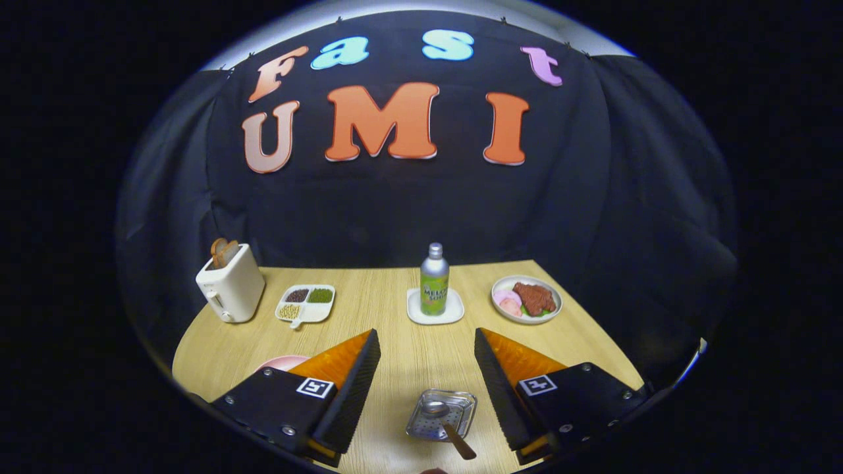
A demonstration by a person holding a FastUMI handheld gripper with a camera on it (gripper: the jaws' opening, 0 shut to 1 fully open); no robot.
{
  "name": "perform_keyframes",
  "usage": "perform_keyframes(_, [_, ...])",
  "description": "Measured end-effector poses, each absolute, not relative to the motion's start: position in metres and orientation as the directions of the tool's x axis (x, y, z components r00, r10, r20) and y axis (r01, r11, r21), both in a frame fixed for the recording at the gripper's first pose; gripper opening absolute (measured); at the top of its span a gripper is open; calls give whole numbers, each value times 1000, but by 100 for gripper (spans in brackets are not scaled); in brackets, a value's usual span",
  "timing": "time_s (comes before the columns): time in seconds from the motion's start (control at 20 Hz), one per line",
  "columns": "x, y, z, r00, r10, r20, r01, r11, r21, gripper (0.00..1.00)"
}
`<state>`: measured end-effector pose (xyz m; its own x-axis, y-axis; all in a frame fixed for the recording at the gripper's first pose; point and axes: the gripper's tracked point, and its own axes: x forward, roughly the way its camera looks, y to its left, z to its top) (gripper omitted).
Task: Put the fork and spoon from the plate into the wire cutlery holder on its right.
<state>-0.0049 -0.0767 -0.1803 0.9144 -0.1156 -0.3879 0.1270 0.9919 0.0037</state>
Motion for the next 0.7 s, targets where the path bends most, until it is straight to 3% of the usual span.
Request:
perform_keyframes(0.25, [-4,-39,-125,979,-62,-193,62,998,-8,86])
perform_keyframes(0.7, [-7,64,-132,975,117,-188,-117,993,6,87])
